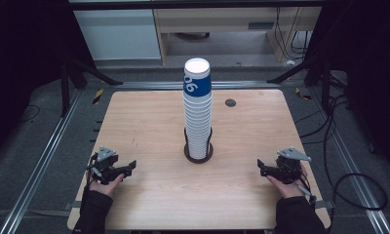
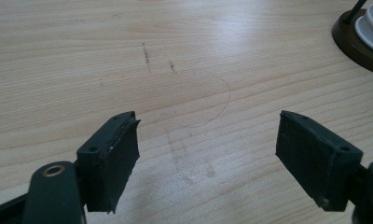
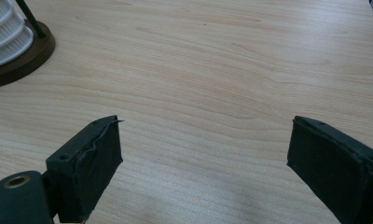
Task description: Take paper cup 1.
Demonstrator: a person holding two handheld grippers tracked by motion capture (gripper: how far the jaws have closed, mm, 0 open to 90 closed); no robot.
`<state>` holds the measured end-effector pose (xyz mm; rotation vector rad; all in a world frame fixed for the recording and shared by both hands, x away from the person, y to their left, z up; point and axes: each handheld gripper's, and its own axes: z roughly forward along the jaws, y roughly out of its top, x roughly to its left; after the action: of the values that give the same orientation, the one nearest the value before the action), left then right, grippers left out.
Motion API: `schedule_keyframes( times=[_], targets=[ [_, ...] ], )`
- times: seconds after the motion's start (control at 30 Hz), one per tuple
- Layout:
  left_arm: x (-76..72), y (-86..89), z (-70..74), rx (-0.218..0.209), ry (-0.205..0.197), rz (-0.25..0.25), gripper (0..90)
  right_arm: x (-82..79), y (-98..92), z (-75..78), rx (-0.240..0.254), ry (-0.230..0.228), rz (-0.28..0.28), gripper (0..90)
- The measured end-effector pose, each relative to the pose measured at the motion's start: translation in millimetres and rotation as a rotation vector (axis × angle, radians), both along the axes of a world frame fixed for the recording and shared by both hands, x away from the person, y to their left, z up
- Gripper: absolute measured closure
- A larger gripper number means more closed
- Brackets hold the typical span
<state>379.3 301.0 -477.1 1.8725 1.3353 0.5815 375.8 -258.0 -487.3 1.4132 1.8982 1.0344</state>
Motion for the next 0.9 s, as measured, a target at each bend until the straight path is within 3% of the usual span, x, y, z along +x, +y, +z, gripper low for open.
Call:
schedule_keyframes(
  times=[0.4, 0.5, 0.57, 0.9],
  targets=[
    [-2.7, -0.6, 1.2, -0.005, -0.012, -0.012, 20.3, -0.8, 2.6, 4.7, -0.005, -0.015, -0.001, 10.2],
    [-2.6, -1.4, 0.7, -0.005, -0.008, -0.015, 20.4, -2.4, 3.9, 8.9, 0.026, -0.022, 0.004, 10.1],
    [-2.5, -2.1, 0.2, -0.004, -0.007, -0.018, 20.4, -2.0, 4.0, 11.4, 0.022, -0.034, 0.007, 9.9],
    [-2.7, -3.5, 0.9, -0.005, -0.007, -0.024, 20.8, -1.5, 14.5, 41.0, 0.075, -0.091, 0.059, 10.2]
  ],
)
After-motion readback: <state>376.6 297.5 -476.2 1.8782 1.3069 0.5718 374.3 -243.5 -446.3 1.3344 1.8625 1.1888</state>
